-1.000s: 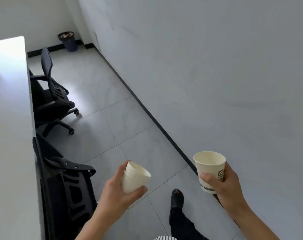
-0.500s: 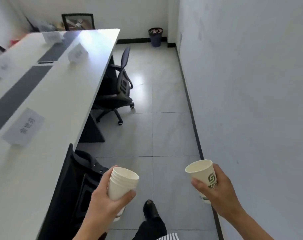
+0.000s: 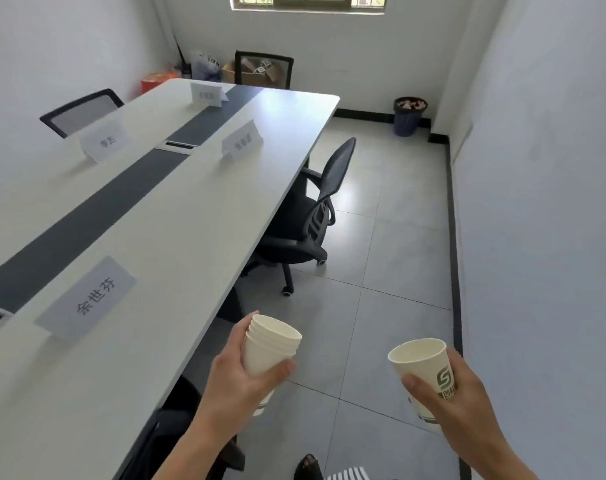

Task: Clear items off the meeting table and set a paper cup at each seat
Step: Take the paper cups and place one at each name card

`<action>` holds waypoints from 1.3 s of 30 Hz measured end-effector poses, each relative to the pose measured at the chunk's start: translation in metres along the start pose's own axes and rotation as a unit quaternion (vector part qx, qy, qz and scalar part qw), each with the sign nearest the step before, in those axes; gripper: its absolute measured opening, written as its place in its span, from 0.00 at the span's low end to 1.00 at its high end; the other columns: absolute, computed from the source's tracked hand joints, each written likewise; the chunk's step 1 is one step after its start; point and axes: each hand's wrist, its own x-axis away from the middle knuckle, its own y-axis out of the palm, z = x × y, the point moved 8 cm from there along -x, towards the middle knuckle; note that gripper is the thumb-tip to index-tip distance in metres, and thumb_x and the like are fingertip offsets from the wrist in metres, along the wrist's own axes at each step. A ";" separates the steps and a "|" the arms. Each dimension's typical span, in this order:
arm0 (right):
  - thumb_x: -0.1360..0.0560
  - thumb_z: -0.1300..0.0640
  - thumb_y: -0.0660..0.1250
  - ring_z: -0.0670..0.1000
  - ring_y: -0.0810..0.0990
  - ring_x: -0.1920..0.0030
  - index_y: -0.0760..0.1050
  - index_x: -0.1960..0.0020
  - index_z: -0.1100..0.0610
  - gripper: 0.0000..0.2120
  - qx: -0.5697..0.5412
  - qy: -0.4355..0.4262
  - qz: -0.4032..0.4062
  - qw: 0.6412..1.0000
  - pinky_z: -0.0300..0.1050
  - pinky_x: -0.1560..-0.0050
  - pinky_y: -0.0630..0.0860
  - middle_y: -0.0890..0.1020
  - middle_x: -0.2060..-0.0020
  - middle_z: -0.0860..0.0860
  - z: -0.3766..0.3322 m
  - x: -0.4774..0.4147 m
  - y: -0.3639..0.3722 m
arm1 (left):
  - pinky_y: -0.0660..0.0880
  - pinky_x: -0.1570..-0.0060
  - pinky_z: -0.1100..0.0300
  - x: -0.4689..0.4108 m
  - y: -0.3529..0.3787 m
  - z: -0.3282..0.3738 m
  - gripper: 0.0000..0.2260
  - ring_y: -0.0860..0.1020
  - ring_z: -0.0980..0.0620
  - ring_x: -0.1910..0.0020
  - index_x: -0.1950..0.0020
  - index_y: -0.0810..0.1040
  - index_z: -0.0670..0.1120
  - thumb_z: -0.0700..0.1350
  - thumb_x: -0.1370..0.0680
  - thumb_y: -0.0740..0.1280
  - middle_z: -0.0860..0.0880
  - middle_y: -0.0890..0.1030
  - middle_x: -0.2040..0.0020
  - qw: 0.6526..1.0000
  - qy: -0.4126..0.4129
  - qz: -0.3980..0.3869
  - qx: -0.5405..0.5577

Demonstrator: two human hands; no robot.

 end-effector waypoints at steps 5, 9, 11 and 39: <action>0.45 0.37 0.73 0.60 0.81 0.64 0.77 0.53 0.48 0.25 0.005 -0.006 -0.065 0.998 0.44 0.70 0.79 0.81 0.65 0.57 -0.016 -0.100 0.039 | 0.80 0.57 0.62 -0.069 -0.021 0.009 0.33 0.78 0.60 0.51 0.37 0.69 0.64 0.54 0.39 0.79 0.63 0.78 0.48 0.998 -0.025 0.066 0.002; 0.46 0.36 0.70 0.50 0.81 0.66 0.78 0.53 0.50 0.26 0.032 -0.019 -0.138 0.990 0.49 0.64 0.78 0.83 0.64 0.51 -0.025 -0.189 0.073 | 0.78 0.55 0.61 -0.107 -0.046 -0.009 0.34 0.79 0.60 0.52 0.38 0.71 0.60 0.56 0.42 0.79 0.62 0.80 0.49 0.984 -0.073 0.162 0.012; 0.45 0.35 0.70 0.51 0.82 0.66 0.79 0.54 0.46 0.24 0.038 -0.022 -0.171 0.984 0.51 0.63 0.79 0.83 0.64 0.52 -0.031 -0.237 0.087 | 0.78 0.53 0.59 -0.125 -0.054 -0.014 0.34 0.79 0.60 0.53 0.39 0.72 0.60 0.59 0.44 0.77 0.63 0.80 0.49 0.973 -0.097 0.210 0.018; 0.39 0.28 0.63 0.46 0.81 0.66 0.75 0.55 0.47 0.25 0.206 -0.180 -0.508 0.817 0.47 0.65 0.78 0.82 0.67 0.45 -0.210 -0.393 0.551 | 0.79 0.71 0.61 -0.198 -0.300 -0.087 0.31 0.80 0.52 0.59 0.42 0.71 0.67 0.60 0.43 0.76 0.58 0.81 0.52 0.835 -0.185 0.502 0.124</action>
